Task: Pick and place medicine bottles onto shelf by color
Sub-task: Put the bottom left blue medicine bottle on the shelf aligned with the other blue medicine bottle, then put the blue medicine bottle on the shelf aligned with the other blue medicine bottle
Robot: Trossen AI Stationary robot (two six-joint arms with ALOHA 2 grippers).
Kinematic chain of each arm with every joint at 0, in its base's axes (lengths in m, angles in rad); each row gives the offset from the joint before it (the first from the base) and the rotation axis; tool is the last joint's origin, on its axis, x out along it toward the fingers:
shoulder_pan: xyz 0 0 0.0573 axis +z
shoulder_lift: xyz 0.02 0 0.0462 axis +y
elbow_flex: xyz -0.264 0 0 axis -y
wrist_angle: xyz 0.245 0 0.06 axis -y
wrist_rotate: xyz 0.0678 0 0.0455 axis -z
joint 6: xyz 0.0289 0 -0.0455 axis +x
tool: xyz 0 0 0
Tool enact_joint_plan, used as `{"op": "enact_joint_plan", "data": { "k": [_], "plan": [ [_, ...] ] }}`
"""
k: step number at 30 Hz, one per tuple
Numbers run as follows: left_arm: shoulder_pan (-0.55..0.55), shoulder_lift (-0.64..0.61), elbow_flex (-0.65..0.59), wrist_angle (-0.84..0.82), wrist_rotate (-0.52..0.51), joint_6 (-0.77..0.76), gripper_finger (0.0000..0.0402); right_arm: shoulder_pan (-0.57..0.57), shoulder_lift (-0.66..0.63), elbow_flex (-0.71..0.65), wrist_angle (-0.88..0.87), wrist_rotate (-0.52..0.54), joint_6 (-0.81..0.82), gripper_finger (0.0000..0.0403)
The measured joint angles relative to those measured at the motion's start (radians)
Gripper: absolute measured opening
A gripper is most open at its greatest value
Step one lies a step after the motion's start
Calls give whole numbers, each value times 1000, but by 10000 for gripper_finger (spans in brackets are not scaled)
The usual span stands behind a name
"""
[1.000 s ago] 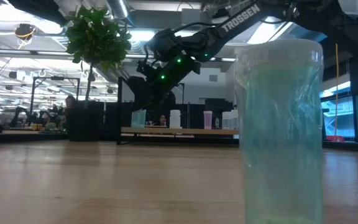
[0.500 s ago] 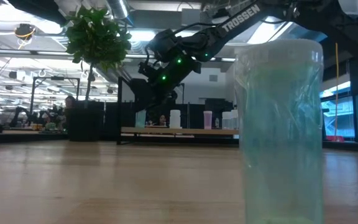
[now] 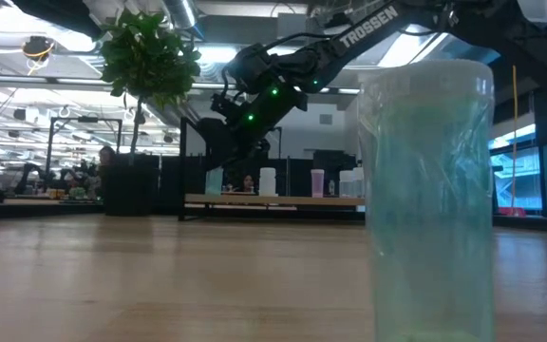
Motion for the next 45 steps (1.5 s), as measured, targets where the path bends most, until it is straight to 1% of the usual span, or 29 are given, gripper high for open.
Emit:
{"op": "enact_joint_plan", "data": {
  "k": [5, 15, 21, 25, 45],
  "plan": [
    [0, 0, 0, 0, 0, 0, 263, -1, 0, 0, 0, 0, -1, 136],
    [0, 0, 0, 0, 0, 0, 263, -3, 0, 0, -2, -1, -4, 194],
    [0, 0, 0, 0, 0, 0, 263, -3, 0, 0, 2, -1, -5, 215],
    [0, 0, 0, 0, 0, 0, 263, -3, 0, 0, 2, -1, -4, 220],
    [0, 0, 0, 0, 1, -5, 263, -3, -21, -2, 1, 7, -5, 220]
  ]
}}
